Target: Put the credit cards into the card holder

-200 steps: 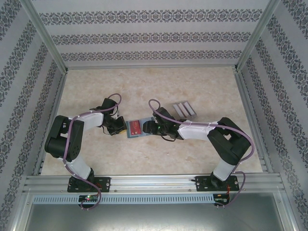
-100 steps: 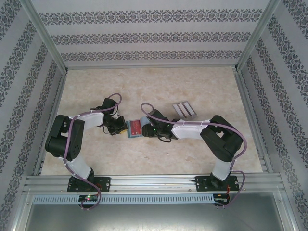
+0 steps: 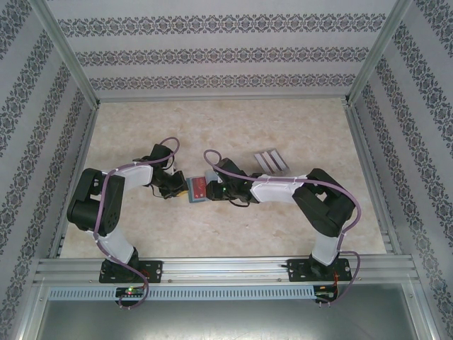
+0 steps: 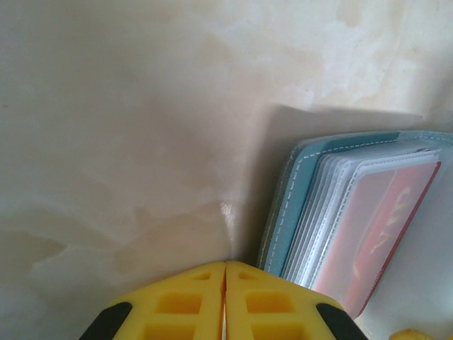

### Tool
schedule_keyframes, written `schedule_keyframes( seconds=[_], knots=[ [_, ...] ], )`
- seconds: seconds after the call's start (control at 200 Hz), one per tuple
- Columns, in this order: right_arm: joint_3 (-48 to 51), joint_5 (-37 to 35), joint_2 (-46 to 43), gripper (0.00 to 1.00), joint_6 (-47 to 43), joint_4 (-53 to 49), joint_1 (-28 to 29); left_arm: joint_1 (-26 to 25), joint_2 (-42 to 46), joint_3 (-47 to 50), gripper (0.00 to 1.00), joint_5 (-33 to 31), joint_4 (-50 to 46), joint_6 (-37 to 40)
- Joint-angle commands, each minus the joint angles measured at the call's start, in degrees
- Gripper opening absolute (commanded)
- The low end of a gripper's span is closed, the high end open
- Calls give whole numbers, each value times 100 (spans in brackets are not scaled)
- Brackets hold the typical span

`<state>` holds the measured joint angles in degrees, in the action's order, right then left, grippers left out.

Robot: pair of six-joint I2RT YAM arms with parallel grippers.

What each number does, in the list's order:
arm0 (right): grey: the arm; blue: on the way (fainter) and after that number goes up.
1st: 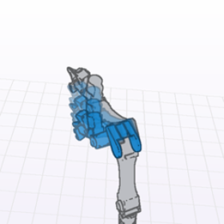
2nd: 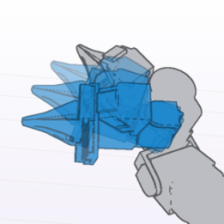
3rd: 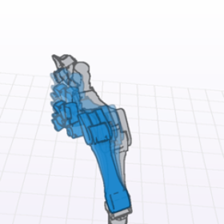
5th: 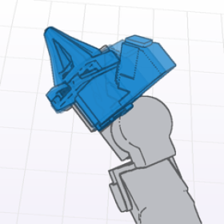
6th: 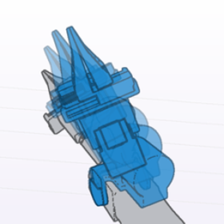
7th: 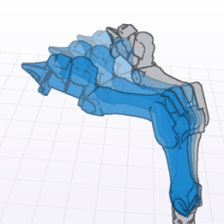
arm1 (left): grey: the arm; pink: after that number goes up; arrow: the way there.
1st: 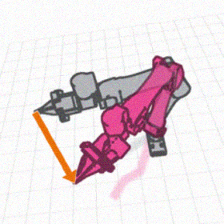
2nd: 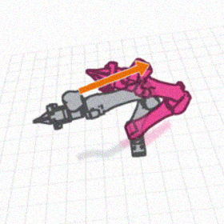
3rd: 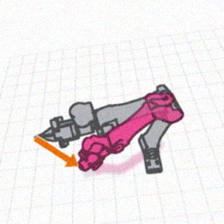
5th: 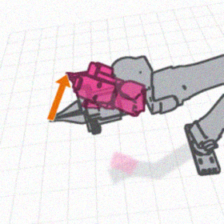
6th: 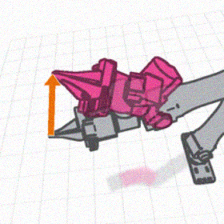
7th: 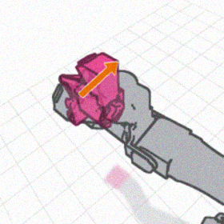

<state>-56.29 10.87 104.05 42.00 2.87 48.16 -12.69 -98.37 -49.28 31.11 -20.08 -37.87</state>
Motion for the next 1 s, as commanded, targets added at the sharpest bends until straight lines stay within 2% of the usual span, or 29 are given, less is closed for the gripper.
schedule_keyframes(
  seconds=[0.0,0.26,0.51,0.669,0.799,0.869,0.999],
  knots=[
    [-139,197,69,21,-104,171,35,-436,-508,217,9,326,5,119],
    [-247,1072,266,35,-201,744,29,-318,-321,215,9,426,7,28],
    [-256,1493,509,42,-32,1196,-21,366,254,465,15,764,181,-319],
    [-172,1535,-272,52,-153,1097,-241,478,463,353,30,672,-145,-135],
    [-226,1576,-1030,56,-714,502,-675,478,524,297,35,438,-309,-45],
    [-326,1210,-1385,56,-1205,-175,-945,482,578,306,38,329,-346,-42],
    [-992,-312,-1629,58,-2423,-2145,-1206,471,747,350,43,215,-330,-51]
  ],
)
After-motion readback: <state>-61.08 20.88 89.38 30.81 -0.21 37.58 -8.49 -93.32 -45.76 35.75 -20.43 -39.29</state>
